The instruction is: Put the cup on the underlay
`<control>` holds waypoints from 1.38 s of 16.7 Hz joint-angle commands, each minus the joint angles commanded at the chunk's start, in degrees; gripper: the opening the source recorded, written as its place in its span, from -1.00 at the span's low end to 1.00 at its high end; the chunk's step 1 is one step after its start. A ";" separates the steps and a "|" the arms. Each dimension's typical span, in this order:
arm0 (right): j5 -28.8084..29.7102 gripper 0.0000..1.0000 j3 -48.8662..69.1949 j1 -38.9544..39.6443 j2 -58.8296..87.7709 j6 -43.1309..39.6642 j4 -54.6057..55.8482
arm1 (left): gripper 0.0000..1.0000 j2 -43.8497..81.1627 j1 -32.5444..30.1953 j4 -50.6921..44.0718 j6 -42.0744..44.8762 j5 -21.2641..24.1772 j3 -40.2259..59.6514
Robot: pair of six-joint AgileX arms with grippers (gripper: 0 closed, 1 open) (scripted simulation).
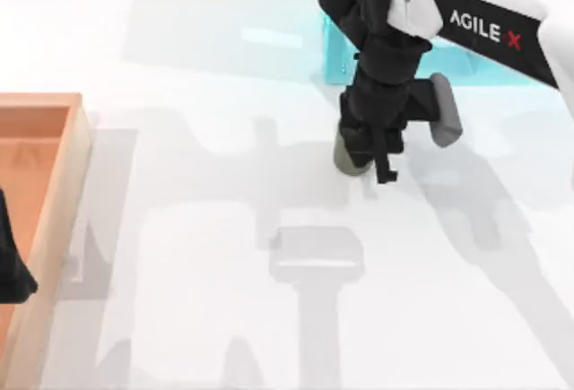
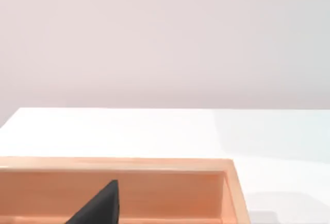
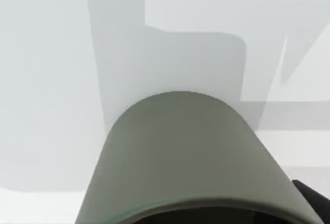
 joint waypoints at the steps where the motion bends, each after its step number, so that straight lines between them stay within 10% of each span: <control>1: 0.18 -1.00 -1.22 -0.76 -0.80 -2.35 -0.18 | 1.00 0.00 0.00 0.00 0.00 0.00 0.00; 23: 6.93 -1.00 -54.98 -39.90 -49.70 -123.70 1.08 | 1.00 0.00 0.00 0.00 0.00 0.00 0.00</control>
